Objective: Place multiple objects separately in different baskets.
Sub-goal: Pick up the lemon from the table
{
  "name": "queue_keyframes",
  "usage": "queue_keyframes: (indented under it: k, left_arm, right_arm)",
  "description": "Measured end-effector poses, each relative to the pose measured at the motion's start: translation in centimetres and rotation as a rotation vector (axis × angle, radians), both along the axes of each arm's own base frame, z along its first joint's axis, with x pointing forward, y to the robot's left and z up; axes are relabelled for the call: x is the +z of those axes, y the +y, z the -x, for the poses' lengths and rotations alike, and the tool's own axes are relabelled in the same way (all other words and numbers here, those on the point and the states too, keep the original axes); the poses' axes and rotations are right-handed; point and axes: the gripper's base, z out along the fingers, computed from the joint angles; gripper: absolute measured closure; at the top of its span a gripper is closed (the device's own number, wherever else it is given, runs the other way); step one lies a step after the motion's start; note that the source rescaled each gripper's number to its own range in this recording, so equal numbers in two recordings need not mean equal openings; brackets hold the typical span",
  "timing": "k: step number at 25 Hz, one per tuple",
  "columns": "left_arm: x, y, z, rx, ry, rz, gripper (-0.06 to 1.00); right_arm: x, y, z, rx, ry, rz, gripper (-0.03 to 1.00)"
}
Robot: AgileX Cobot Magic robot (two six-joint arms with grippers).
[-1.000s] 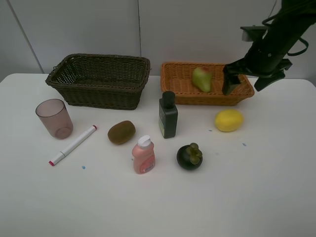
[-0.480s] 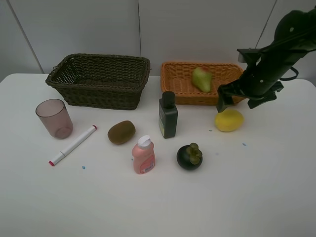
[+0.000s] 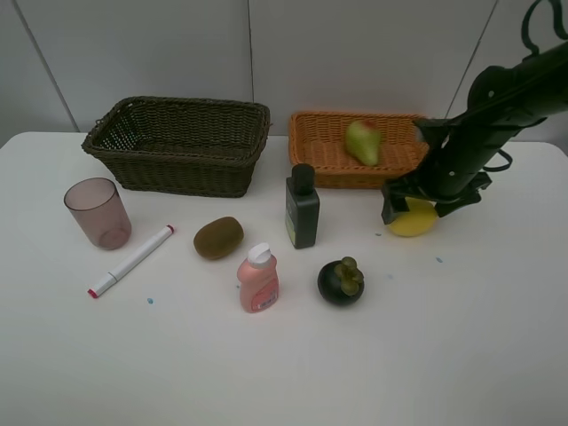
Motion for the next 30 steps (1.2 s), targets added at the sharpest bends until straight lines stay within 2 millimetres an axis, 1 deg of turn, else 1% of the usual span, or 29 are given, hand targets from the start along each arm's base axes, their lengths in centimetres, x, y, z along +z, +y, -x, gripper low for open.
queue_keyframes:
  k: [10, 19, 22, 30]
  left_arm:
    - [0.0, 0.0, 0.0, 0.000, 0.000, 0.000, 0.20]
    - [0.0, 0.0, 0.0, 0.000, 0.000, 0.000, 0.20]
    - [0.0, 0.0, 0.0, 0.000, 0.000, 0.000, 0.20]
    - [0.0, 0.0, 0.0, 0.000, 0.000, 0.000, 0.20]
  right_arm:
    - [-1.7, 0.1, -0.3, -0.002, 0.018, 0.001, -0.03]
    - [-1.9, 0.1, -0.4, -0.002, 0.011, 0.000, -0.03]
    - [-1.9, 0.1, -0.4, -0.002, 0.010, 0.000, 0.05]
    - [-1.9, 0.1, -0.4, -0.002, 0.010, 0.000, 0.05]
